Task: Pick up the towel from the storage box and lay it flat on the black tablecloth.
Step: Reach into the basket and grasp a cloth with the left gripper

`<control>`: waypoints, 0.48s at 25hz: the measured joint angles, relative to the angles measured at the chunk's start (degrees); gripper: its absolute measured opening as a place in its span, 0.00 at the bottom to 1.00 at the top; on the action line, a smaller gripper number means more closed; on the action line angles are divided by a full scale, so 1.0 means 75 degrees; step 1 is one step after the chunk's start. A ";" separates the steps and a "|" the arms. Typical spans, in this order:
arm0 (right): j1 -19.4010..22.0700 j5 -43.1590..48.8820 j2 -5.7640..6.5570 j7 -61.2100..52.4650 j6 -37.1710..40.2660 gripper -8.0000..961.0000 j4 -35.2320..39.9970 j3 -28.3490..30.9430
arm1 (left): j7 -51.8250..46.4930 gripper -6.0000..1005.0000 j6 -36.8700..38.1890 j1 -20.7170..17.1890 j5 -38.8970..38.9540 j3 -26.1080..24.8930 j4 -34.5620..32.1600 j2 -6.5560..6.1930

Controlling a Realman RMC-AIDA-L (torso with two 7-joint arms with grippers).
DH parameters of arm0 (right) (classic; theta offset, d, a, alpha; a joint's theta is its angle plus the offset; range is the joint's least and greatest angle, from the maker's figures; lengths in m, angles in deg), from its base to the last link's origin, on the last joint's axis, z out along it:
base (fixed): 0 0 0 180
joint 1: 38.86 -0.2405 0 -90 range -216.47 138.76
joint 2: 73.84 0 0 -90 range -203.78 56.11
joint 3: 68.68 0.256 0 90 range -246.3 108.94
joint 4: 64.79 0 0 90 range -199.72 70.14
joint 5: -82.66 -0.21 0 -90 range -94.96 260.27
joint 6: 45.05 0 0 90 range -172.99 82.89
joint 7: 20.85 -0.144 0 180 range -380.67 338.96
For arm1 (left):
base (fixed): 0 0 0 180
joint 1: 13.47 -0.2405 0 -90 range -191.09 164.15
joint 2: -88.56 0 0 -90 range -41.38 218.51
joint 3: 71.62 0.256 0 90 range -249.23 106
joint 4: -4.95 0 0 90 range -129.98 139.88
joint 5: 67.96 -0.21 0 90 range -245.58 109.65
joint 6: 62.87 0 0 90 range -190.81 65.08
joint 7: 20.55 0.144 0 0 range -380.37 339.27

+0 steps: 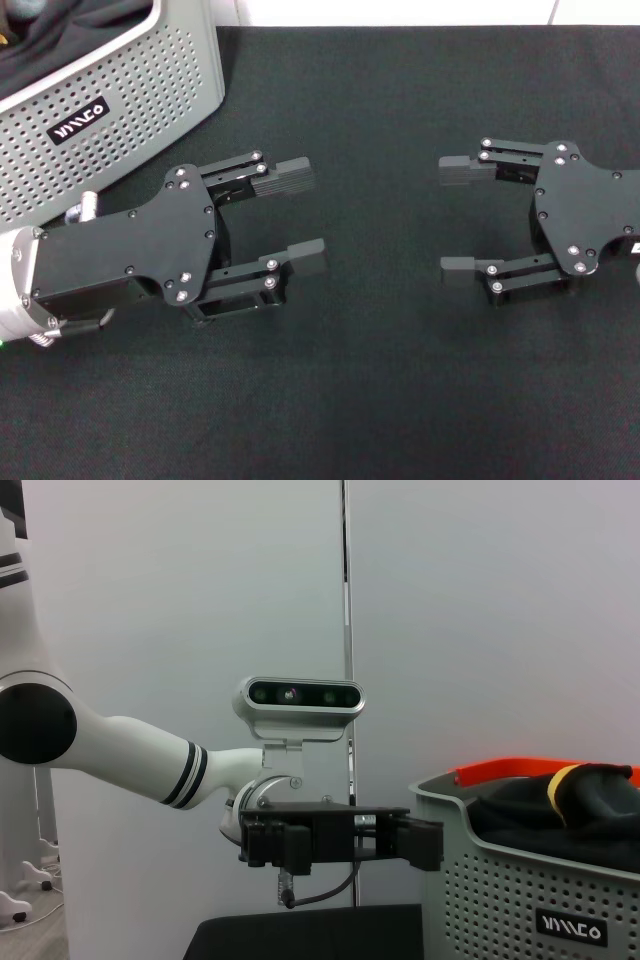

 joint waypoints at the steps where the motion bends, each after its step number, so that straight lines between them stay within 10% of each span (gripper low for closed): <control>1: -0.0006 0.0000 0.0000 0.0005 -0.0003 0.92 0.0000 0.0000 | 0.0000 0.66 0.0000 0.0000 0.0003 0.0000 -0.0002 0.0000; 12: -0.0013 0.0000 0.0000 0.0018 -0.0008 0.92 0.0000 0.0006 | 0.0031 0.64 0.0000 -0.0001 0.0007 0.0000 0.0014 0.0000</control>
